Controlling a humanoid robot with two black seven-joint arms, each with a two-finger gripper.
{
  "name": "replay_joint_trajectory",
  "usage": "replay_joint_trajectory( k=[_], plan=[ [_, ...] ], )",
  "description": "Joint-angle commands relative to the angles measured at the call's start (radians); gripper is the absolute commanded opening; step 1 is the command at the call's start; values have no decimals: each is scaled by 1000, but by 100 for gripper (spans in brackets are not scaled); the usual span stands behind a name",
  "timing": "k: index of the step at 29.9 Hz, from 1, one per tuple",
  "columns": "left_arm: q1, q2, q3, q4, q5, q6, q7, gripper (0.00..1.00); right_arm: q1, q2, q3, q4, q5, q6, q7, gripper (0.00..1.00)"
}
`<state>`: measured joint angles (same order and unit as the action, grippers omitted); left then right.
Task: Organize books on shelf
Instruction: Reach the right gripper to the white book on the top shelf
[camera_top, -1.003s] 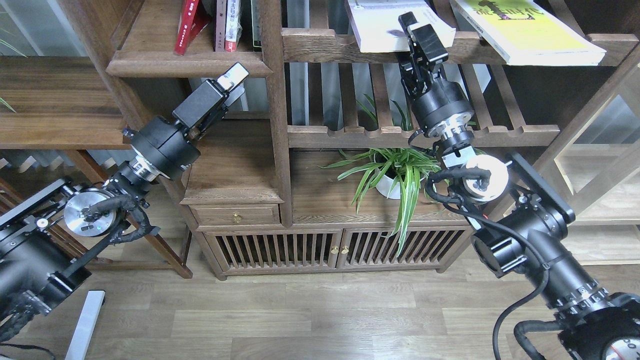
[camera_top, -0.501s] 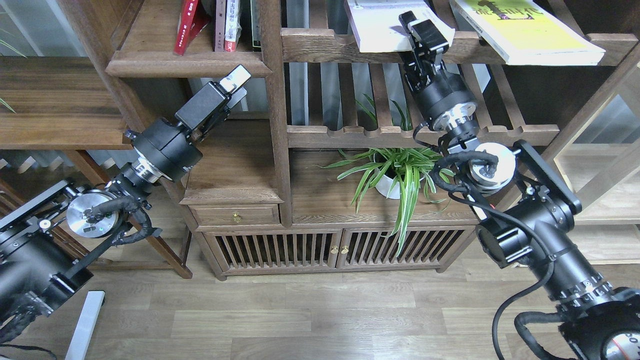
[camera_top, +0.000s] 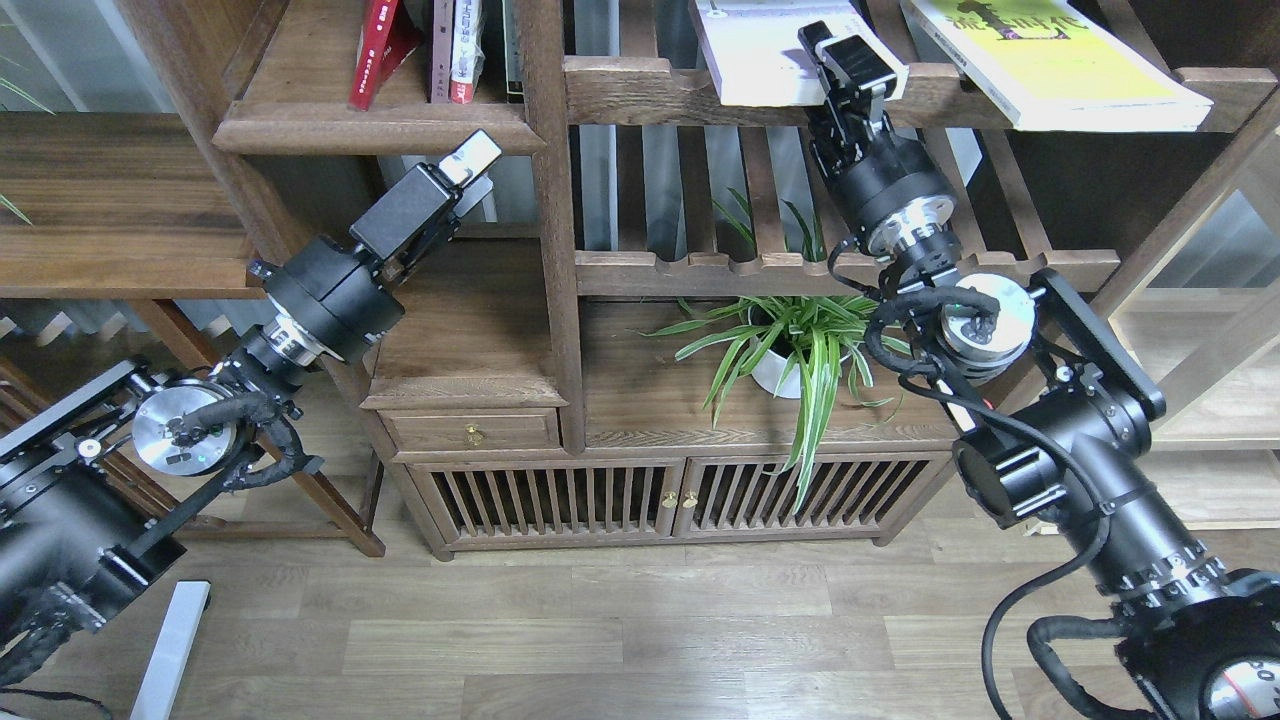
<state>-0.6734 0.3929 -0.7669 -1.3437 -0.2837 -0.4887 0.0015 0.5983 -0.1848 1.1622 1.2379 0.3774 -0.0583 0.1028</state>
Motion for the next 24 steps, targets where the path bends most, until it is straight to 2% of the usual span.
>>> replay_joint_trajectory(
  k=[1,8,14,24],
  plan=[
    [0,-2,0,0,0,0,0,98,0,1,7,0,0,0,0,45],
    [0,1,0,-2,0,0,0,98,-2,1,14,0,0,6,1,32],
    [0,1,-3,-3,0,0,0,98,-18,11,39,2,0,70,3,4],
    [0,1,-2,-8,0,0,0,98,-89,18,40,12,5,222,3,2]
  ],
)
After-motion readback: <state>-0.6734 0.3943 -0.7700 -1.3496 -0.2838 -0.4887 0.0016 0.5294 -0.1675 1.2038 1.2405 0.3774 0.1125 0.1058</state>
